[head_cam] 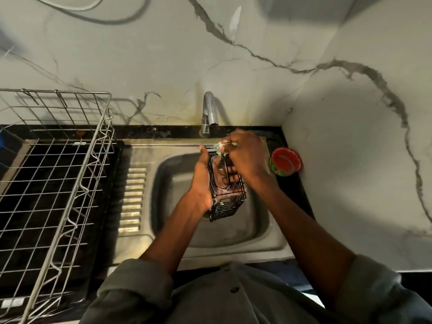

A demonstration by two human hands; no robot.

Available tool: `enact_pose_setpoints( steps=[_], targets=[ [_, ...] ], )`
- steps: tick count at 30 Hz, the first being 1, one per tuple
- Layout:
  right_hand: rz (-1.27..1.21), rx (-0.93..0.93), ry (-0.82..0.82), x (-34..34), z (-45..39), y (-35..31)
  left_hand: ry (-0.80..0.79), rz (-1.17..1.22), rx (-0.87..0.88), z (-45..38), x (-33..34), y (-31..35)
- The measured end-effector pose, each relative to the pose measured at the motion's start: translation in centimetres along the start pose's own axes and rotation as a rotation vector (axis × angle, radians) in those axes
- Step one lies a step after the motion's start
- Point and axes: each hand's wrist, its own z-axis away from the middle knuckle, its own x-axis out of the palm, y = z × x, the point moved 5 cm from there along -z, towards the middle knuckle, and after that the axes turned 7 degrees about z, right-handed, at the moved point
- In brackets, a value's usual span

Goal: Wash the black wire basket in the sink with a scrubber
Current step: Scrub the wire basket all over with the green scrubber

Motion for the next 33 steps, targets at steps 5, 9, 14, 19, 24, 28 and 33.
enact_pose_setpoints(
  steps=[5, 9, 14, 19, 24, 28, 33],
  targets=[
    [0.221, -0.095, 0.003, 0.1, 5.4, 0.5, 0.021, 0.056, 0.068, 0.0, -0.8, 1.5],
    [0.142, -0.072, -0.014, 0.6, 7.8, 2.2, 0.053, -0.004, 0.066, 0.3, -0.6, 0.5],
    [0.198, 0.063, 0.060, 1.2, 1.7, 2.5, 0.033, -0.080, 0.019, 0.4, 0.2, -1.0],
    [0.238, -0.006, 0.075, 0.5, 4.5, 1.7, 0.032, -0.050, 0.022, 0.5, 0.4, -0.5],
    [0.118, -0.066, 0.046, -0.1, 10.5, 3.2, 0.102, 0.025, 0.091, 0.2, -0.5, 0.5],
    [0.130, -0.031, 0.032, 0.2, 9.5, 2.9, 0.110, -0.013, 0.082, 0.2, -0.4, -0.2],
    [0.170, 0.128, 0.097, 0.4, 2.2, 2.0, 0.010, -0.132, 0.028, 0.8, 1.5, -1.5]
  ],
)
